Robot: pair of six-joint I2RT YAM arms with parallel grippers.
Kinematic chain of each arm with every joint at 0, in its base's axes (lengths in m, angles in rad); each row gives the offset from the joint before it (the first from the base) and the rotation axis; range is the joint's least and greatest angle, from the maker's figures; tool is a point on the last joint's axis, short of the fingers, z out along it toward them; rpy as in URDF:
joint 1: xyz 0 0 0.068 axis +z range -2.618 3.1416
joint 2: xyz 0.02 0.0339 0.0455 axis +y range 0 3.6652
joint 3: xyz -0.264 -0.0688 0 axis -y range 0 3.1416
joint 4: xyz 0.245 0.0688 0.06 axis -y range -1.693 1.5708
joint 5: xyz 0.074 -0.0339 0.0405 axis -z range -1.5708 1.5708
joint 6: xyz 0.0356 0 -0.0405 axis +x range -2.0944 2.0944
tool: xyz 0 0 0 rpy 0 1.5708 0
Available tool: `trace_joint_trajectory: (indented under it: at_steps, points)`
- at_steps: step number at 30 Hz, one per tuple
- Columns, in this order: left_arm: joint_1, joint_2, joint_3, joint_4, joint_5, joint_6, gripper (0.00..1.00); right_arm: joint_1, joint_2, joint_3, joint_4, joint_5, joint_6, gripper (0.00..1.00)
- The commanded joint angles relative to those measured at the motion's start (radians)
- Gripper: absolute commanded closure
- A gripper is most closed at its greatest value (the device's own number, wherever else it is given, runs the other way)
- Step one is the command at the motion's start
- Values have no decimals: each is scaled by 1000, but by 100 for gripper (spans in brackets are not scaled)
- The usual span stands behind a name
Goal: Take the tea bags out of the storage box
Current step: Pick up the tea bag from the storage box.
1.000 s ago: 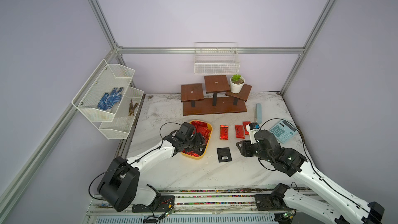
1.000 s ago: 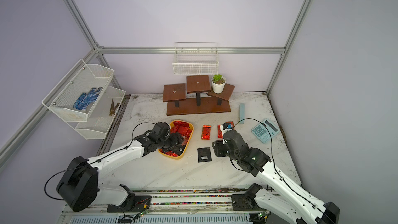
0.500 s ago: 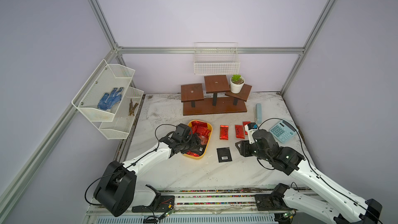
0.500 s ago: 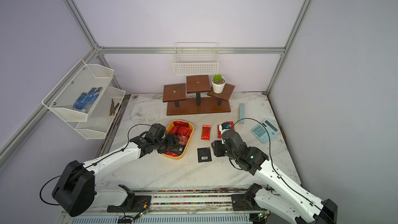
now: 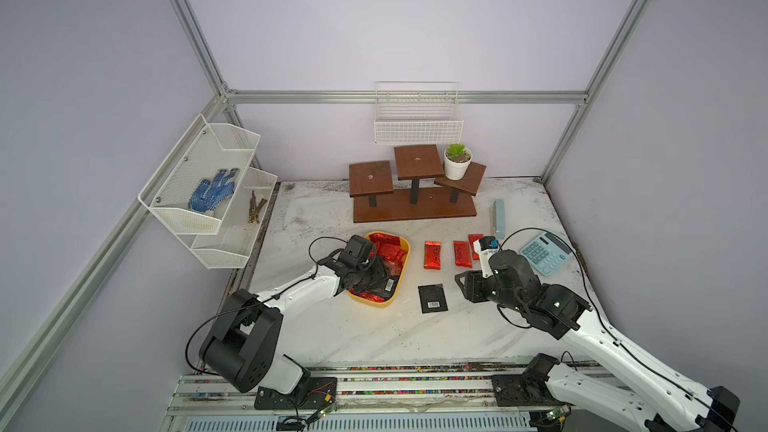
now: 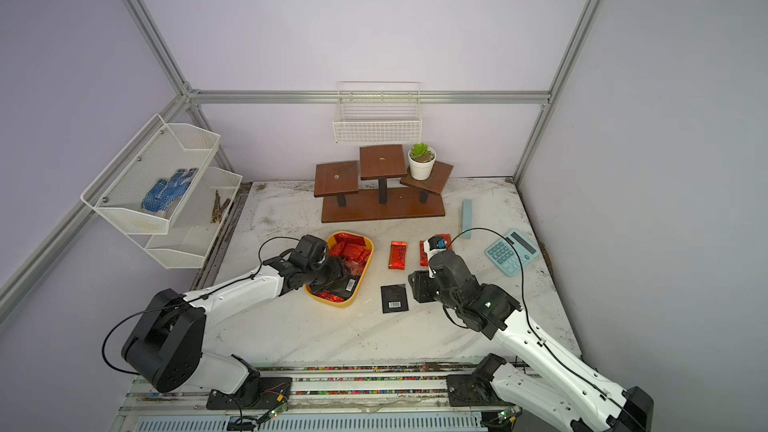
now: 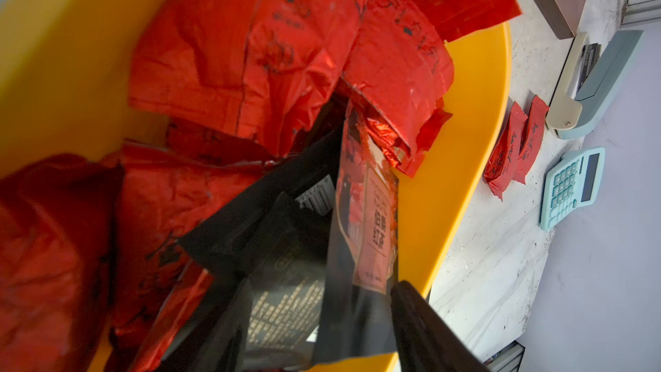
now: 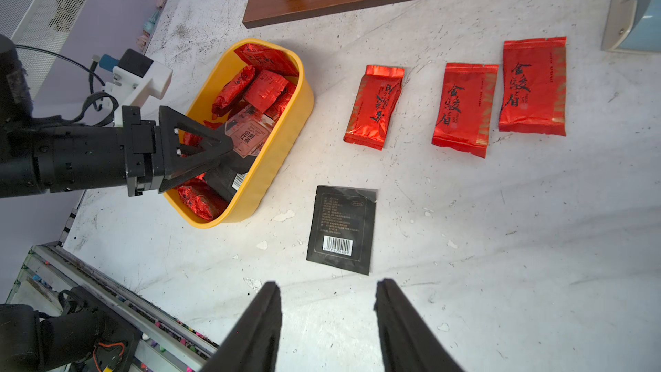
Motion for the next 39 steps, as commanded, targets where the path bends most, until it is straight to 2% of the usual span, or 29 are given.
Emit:
trace_joint_trajectory:
  at_steps: [1, 9, 14, 18, 19, 27, 32, 35, 39]
  points:
    - [4, 22, 58, 21, 25, 23, 39, 2, -6, -3, -2, 14, -8, 51]
    - [4, 51, 73, 25, 37, 26, 58, 3, -7, -24, 7, 15, -10, 51]
    - [4, 72, 78, 25, 52, 32, 76, 2, -3, -25, 12, 16, -14, 52]
    - [4, 73, 92, -2, 59, 47, 98, 3, -7, -18, 7, 19, -17, 52]
    - [4, 70, 98, -19, 58, 53, 100, 3, -11, -13, 4, 20, -18, 52]
    - [4, -57, 95, -181, 35, 111, 100, 2, -47, 43, -54, 58, -39, 51]
    - [3, -223, 89, -301, 46, 169, 100, 0, -62, 105, -98, 78, -51, 47]
    - [2, -279, 102, -317, 106, 195, 100, -2, -64, 142, -107, 74, -53, 45]
    - [-17, -269, 168, -322, 207, 229, 100, -5, -49, 215, -130, 57, -53, 45]
